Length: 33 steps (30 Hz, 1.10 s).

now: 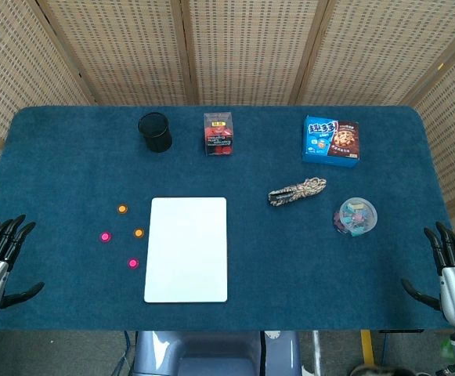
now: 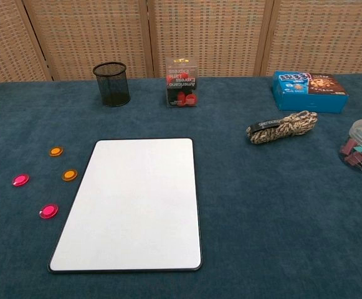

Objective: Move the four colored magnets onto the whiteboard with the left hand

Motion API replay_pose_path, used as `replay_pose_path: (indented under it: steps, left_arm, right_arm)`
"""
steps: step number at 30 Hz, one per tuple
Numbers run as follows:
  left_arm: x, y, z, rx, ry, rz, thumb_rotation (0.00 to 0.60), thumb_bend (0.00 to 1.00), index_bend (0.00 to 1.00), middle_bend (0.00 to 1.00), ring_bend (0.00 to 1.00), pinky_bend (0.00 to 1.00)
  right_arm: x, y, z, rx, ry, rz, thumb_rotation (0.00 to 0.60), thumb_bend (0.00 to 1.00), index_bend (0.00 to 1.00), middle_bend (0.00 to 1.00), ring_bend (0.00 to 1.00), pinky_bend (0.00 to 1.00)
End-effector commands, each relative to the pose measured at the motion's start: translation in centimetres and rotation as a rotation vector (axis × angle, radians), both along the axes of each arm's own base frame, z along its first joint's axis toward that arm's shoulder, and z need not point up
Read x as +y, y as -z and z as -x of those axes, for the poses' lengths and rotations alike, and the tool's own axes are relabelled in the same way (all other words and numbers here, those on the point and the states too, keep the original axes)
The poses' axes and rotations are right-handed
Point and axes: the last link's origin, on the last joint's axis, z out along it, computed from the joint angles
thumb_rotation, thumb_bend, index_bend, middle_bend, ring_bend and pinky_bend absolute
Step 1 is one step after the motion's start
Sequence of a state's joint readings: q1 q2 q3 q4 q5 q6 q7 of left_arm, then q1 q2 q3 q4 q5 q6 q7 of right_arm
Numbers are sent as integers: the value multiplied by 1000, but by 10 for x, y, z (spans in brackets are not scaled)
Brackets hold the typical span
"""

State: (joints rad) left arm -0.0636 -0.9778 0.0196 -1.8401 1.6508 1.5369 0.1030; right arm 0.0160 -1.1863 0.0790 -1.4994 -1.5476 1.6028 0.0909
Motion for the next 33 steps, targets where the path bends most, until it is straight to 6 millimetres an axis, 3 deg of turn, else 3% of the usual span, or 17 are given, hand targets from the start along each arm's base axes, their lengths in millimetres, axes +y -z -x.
replay_pose_path:
  steps: [1, 7, 13, 15, 20, 22, 26, 33]
  left_arm:
    - [0, 0, 0, -1, -1, 3, 600, 27, 0, 0, 0, 0]
    - [2, 8, 2, -7, -15, 57, 600, 32, 0, 0, 0, 0]
    - [17, 35, 6, 11, -21, 166, 600, 55, 2, 0, 0, 0]
    - [23, 48, 6, 19, -18, 201, 600, 63, 37, 0, 0, 0]
    - [40, 82, 1, 33, -14, 276, 600, 166, 270, 0, 0, 0]
    - [45, 90, 0, 34, -18, 290, 600, 205, 309, 0, 0, 0]
    - [57, 109, -7, 38, -33, 328, 600, 261, 343, 0, 0, 0]
    - [71, 129, -15, 75, -60, 335, 600, 277, 345, 0, 0, 0]
  right_arm:
    - [0, 0, 0, -4, 2, -2, 600, 234, 0, 0, 0, 0]
    - [0, -1, 0, -6, -2, 4, 600, 234, 0, 0, 0, 0]
    - [0, 0, -1, 38, -33, 14, 600, 234, 0, 0, 0, 0]
    - [0, 1, -1, 44, -33, 11, 600, 234, 0, 0, 0, 0]
    - [-1, 1, 0, 34, -25, 7, 600, 234, 0, 0, 0, 0]
    - [-1, 1, 0, 31, -23, 6, 600, 234, 0, 0, 0, 0]
    - [-2, 1, 0, 26, -21, 5, 600, 236, 0, 0, 0, 0]
    - [-1, 1, 0, 16, -18, 3, 600, 242, 0, 0, 0, 0]
